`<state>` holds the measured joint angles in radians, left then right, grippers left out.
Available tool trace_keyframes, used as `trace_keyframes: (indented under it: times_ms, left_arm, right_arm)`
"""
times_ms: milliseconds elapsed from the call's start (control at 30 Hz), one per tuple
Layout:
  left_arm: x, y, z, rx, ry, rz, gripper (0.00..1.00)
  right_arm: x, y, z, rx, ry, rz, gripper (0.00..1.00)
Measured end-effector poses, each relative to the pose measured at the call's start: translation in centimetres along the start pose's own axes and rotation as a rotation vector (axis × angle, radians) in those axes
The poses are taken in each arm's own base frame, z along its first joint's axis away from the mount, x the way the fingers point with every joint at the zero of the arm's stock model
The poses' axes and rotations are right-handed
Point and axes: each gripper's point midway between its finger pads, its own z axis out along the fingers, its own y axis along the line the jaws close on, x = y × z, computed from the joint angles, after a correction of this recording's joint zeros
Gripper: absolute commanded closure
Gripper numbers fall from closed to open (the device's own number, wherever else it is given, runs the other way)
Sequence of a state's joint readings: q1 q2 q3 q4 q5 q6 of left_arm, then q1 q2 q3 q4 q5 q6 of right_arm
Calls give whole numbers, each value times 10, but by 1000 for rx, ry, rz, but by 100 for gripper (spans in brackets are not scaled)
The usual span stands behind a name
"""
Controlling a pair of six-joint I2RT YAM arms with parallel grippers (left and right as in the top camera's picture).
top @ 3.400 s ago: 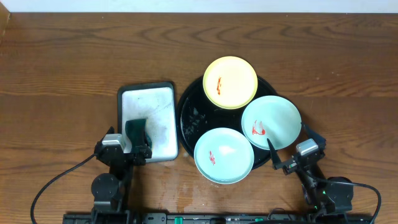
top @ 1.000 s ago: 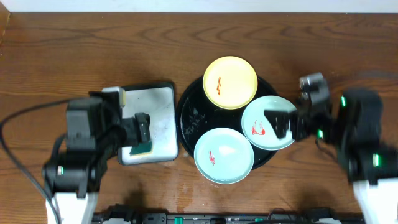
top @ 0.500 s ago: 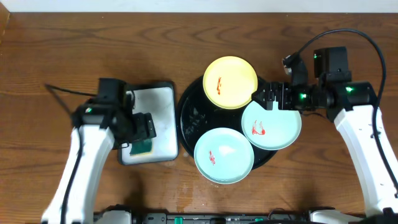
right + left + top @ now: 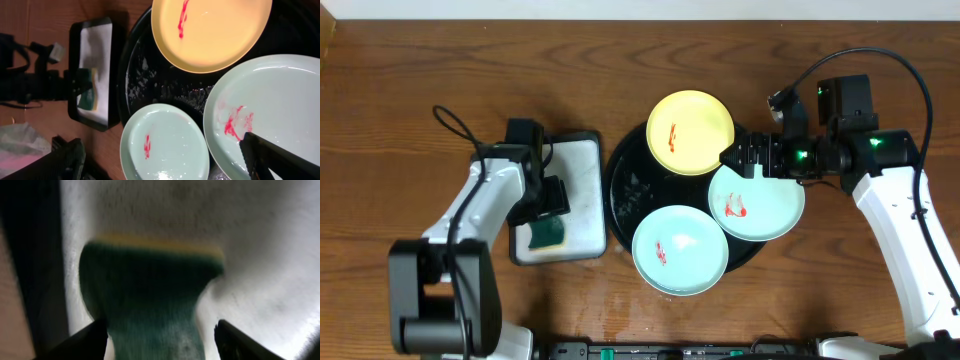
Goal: Clean dirty plates on tray and stack at the side
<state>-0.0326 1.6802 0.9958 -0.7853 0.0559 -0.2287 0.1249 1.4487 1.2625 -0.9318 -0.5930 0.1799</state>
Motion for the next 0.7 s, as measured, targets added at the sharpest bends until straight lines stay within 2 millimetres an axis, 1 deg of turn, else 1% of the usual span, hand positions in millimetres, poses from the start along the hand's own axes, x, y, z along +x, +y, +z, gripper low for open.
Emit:
trace_keyframes:
  times_ms: [67,100,133,167,233,400,433,467,500,533,600,700]
  left_arm:
    - [-2,2,10,-17,14,-6,60]
    - [-2,3,14,-28,21,-5,76]
    - [-1,5,17,-41,27,-2,81]
    - [-1,7,19,-52,31,-5,92]
    - [-2,13,20,-78,32,-11,92]
    - [-1,15,16,-85,37,-15,92]
    - [-1,15,14,-83,37,-15,83]
    - [-1,14,10,-75,34,-11,70]
    - [-2,12,6,-64,23,-10,55]
    - [-4,9,0,-48,8,-7,48]
    - [-11,2,-17,-1,-48,-11,41]
    - [-16,-7,-44,62,-117,-14,41]
  right_arm:
    - [0,0,0,0,0,0,3]
    - [0,0,0,0,0,0,3]
    - [0,0,0,0,0,0,3]
    - [0,0,0,0,0,0,2]
    - [0,0,0,-1,0,0,3]
    - [0,0,0,-2,1,0,3]
    - [0,0,0,-2,0,0,3]
    - [0,0,0,-2,1,0,3]
    - [0,0,0,-2,0,0,3]
    - [0,0,0,-2,1,0,3]
    - [0,0,0,-2,0,0,3]
    - [0,0,0,-2,1,0,3]
